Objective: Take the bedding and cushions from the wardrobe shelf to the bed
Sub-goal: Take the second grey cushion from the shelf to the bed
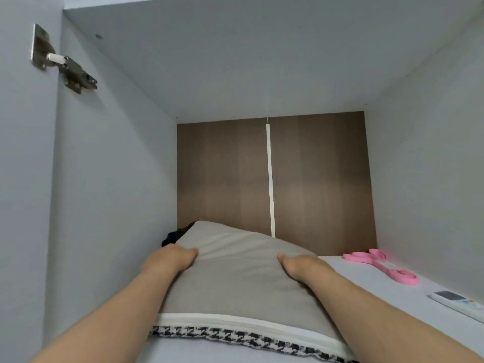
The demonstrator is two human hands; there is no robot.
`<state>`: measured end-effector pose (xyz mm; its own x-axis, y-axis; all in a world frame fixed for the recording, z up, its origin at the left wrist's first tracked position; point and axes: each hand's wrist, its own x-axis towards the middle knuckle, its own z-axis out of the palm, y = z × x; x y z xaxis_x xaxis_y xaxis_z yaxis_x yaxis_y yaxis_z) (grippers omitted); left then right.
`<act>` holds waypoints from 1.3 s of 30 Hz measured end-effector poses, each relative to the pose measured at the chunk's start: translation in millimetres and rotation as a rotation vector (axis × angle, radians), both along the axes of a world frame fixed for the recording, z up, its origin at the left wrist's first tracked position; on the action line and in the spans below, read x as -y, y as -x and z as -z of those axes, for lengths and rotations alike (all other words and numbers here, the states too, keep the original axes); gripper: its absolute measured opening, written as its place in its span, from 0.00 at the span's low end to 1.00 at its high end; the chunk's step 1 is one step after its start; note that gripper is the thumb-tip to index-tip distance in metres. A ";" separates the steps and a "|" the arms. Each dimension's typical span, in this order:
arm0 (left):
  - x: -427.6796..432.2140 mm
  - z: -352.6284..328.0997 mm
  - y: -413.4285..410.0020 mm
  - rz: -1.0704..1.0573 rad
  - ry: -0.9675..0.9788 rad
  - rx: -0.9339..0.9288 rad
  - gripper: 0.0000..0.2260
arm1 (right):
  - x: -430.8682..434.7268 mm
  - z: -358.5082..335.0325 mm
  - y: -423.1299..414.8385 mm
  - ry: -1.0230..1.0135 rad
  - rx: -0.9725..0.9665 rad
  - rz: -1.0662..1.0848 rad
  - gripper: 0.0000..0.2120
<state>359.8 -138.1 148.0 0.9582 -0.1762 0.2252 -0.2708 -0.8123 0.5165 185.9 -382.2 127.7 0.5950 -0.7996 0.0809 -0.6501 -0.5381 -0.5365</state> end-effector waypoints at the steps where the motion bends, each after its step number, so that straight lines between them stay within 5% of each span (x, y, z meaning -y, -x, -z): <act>1: 1.4 2.2 -6.5 0.011 -0.011 -0.014 0.38 | 4.4 0.5 -3.7 0.001 -0.004 -0.011 0.44; 14: -10.7 -24.1 9.2 -0.071 0.225 0.345 0.29 | -3.4 -45.0 27.3 0.263 0.504 0.127 0.35; 21: -34.7 -35.1 35.9 -0.006 0.392 0.458 0.24 | -39.2 -63.8 79.3 0.388 0.592 0.141 0.31; 39: -127.3 107.2 318.9 0.080 0.704 0.432 0.23 | -146.0 57.1 361.0 0.340 0.753 0.107 0.25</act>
<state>41.0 -10.8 40.8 0.7528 0.0795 0.6535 -0.6049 -0.3080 0.7343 -175.1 -236.3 70.6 0.2074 -0.7086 0.6745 -0.2392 -0.7053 -0.6674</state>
